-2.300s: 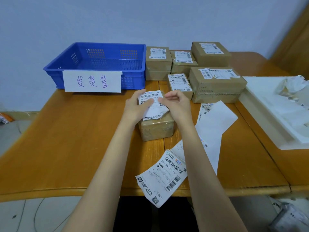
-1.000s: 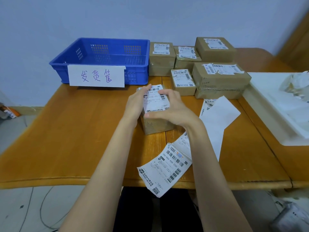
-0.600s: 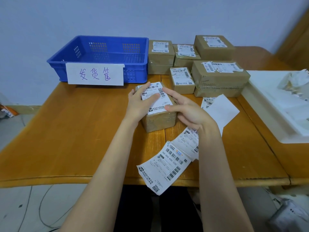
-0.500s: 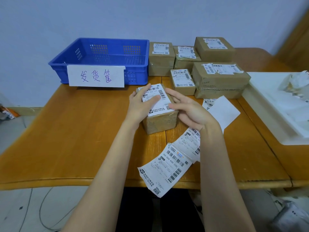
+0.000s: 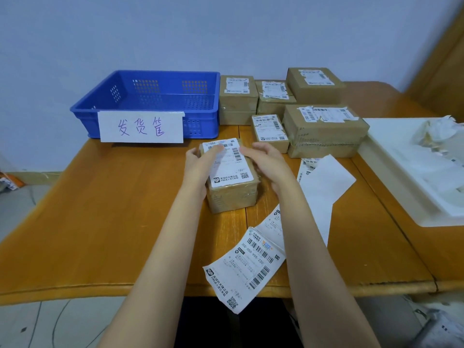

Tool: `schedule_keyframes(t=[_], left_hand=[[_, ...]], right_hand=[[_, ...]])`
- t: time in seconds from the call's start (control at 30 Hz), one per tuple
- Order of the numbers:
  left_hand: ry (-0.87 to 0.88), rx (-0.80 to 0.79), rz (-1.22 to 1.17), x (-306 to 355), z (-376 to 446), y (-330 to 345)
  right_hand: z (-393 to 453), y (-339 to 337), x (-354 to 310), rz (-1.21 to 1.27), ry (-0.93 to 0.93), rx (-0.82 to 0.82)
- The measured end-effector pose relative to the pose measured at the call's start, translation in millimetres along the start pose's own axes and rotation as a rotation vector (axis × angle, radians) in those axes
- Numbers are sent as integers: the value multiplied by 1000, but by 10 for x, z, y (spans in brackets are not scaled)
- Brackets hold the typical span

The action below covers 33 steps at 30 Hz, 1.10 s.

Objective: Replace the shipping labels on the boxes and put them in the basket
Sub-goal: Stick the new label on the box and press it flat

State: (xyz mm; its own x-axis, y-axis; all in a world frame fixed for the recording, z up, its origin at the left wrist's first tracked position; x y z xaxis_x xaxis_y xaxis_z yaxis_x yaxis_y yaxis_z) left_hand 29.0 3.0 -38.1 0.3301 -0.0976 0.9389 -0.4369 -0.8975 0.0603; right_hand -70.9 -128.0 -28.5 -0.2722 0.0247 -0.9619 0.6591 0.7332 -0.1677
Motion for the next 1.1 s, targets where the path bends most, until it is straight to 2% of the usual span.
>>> schedule_keyframes(t=[0.17, 0.33, 0.43, 0.57, 0.7, 0.8, 0.9, 0.97, 1.1], left_hand=[[104, 98, 117, 56, 127, -39], [185, 152, 151, 53, 149, -74], [143, 139, 109, 60, 130, -76], [98, 173, 43, 103, 79, -208], [98, 193, 88, 130, -63, -337], [55, 99, 222, 102, -213, -312], [-60, -95, 381, 18, -364, -256], [-57, -161, 440, 18, -437, -246], [29, -172, 331, 146, -517, -318]], right_hand=[[242, 272, -193, -152, -37, -71], [365, 299, -231, -251, -90, 30], [311, 212, -231, -311, -110, 70], [215, 4, -25, -278, 24, -112], [29, -79, 130, -200, 132, -285], [-99, -20, 139, -212, 167, -306], [-209, 29, 89, -208, 141, -230], [-271, 57, 33, -208, 100, -174], [-340, 191, -140, -140, -12, -93]])
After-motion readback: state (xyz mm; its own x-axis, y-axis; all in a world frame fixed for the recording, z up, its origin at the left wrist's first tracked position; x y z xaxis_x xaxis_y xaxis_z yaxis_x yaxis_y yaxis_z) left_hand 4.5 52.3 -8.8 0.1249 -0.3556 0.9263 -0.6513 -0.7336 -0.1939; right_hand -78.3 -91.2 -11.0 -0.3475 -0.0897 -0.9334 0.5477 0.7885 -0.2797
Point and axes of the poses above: each hand's wrist, its own z-axis towards the middle knuckle, its own y-axis out of the palm, x = y × z, the point moved 5 cm from there along z, towards the middle knuckle, and after that the axes turned 1 degree about x, right-handed, at the moved point
